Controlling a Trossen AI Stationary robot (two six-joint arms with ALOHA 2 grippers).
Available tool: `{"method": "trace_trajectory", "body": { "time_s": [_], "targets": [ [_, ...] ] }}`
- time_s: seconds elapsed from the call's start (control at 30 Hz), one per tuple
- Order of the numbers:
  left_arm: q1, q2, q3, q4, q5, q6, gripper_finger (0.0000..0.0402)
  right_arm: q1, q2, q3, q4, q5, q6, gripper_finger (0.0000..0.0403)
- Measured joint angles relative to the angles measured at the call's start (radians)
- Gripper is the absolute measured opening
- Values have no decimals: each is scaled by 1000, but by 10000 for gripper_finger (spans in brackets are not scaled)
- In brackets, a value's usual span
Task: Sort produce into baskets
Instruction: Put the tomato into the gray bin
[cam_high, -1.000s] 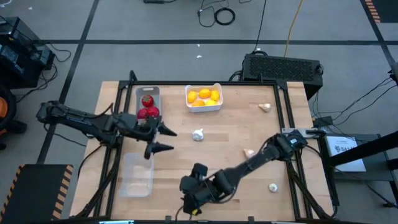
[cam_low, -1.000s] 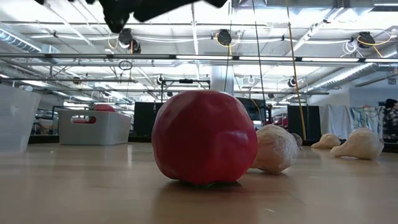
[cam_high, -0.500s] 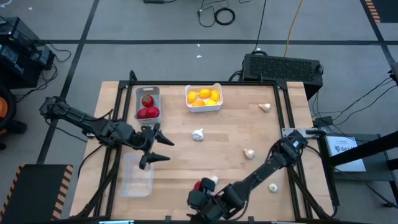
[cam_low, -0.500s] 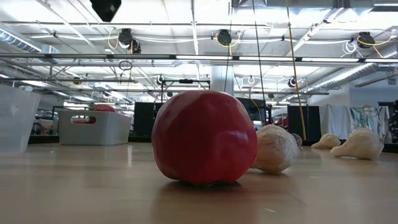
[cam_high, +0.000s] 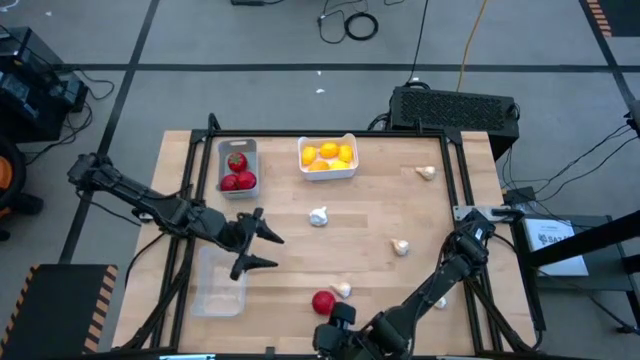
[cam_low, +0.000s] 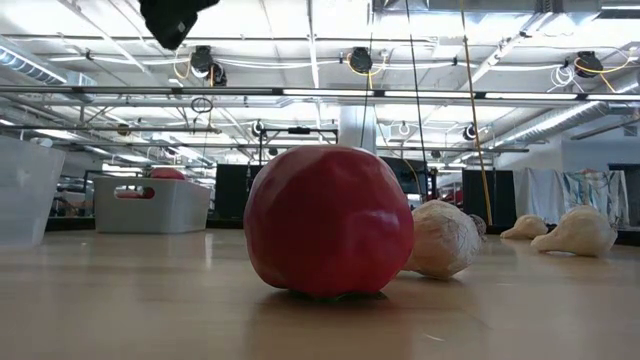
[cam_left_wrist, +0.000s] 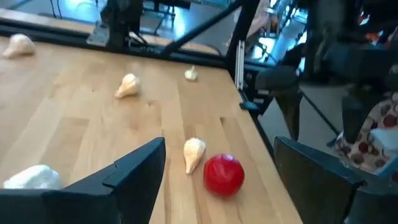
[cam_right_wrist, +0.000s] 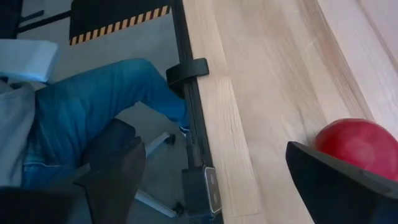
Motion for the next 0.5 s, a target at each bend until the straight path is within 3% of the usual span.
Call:
{"method": "trace_trajectory", "body": {
  "time_s": [0.5],
  "targets": [
    [-121,162,0,-29,-1,-1,306,6,0,0,-111,-3,-29,375]
  ]
}}
